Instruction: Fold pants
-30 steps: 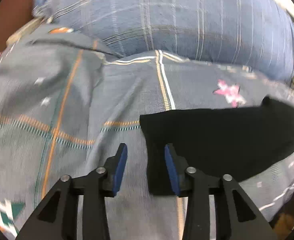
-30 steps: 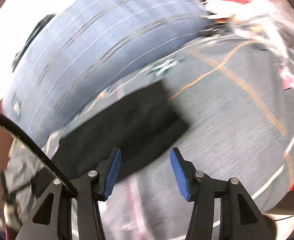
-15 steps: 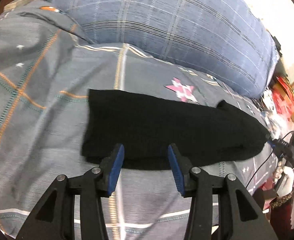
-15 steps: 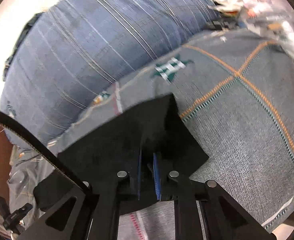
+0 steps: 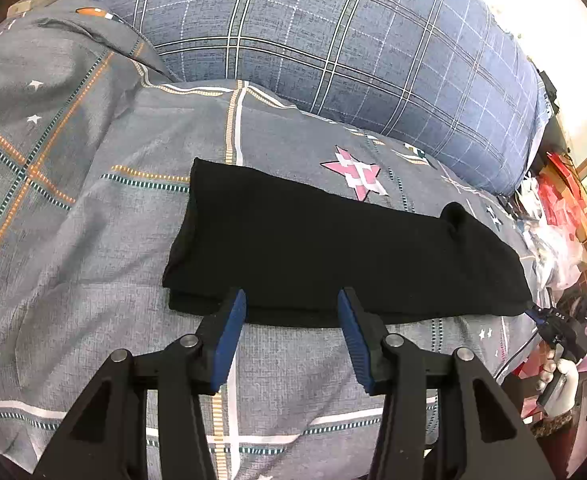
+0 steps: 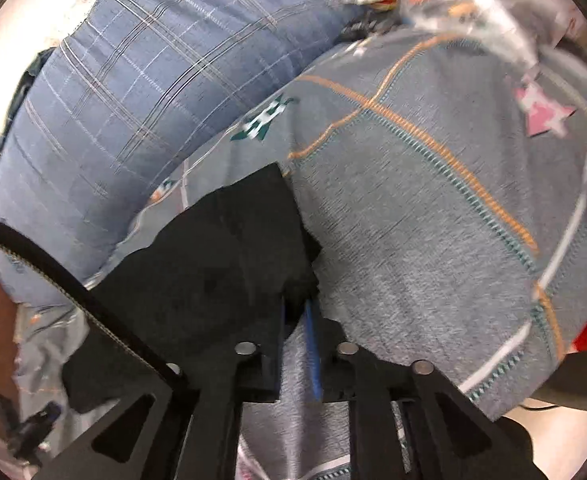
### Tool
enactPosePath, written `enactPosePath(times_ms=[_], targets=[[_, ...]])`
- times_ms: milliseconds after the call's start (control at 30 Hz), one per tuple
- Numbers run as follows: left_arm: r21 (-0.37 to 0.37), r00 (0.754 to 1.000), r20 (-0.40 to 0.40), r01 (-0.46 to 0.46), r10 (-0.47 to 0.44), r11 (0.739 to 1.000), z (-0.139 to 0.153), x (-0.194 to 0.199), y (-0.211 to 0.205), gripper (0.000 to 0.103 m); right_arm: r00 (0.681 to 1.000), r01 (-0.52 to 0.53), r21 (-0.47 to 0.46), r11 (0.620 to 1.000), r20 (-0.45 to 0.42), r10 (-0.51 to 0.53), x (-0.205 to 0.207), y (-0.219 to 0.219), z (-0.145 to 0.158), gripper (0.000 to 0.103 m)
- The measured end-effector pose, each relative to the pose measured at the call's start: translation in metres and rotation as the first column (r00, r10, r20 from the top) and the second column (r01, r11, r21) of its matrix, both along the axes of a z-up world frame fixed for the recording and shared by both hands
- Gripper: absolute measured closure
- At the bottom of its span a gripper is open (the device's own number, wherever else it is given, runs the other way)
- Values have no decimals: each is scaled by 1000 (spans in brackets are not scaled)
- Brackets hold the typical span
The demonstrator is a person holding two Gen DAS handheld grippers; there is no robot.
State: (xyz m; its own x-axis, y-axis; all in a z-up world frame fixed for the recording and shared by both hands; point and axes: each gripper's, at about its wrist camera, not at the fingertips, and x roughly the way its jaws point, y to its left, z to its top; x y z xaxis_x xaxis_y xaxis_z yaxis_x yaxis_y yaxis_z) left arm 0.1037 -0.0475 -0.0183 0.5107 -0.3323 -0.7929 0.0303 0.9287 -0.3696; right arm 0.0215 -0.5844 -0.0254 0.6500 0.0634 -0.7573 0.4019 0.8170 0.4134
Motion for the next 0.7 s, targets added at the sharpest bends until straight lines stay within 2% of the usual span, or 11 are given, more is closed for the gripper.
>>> enactPosePath(times_ms=[67, 133, 200, 300, 367, 433, 533, 600, 633, 700], targets=[[-6, 1000, 3, 2, -2, 1000, 1, 3, -4, 51, 999, 34, -61, 998, 24, -33, -3, 11, 14, 80], [-16, 1000, 2, 6, -6, 1000, 1, 13, -13, 49, 994, 67, -129, 989, 91, -56, -8, 30, 33, 75], [-33, 1000, 1, 13, -13, 999, -2, 23, -25, 49, 990, 19, -135, 991, 140, 0, -5, 53, 42, 73], [-28, 1000, -6, 20, -20, 999, -11, 42, -45, 49, 970, -186, -50, 981, 150, 192, 21, 96, 37, 73], [28, 1000, -26, 13, -12, 1000, -22, 50, -53, 49, 941, -312, 36, 949, 149, 303, 45, 124, 28, 73], [36, 999, -55, 3, -1, 999, -34, 54, -51, 49, 903, -418, 105, 903, 157, 400, 74, 152, 20, 73], [9, 999, -32, 0, 0, 1000, -36, 50, -46, 49, 861, -507, 162, 847, 149, 487, 112, 181, 10, 73], [-10, 1000, -27, 1, -1, 1000, -37, 49, -43, 49, 838, -544, 248, 801, 133, 529, 140, 199, -5, 73], [-18, 1000, -21, 3, -3, 1000, -38, 48, -42, 49, 839, -540, 278, 794, 106, 534, 156, 205, -14, 73], [-22, 1000, -8, 5, -6, 1000, -39, 46, -42, 49, 864, -497, 252, 831, 50, 502, 182, 207, -26, 74]])
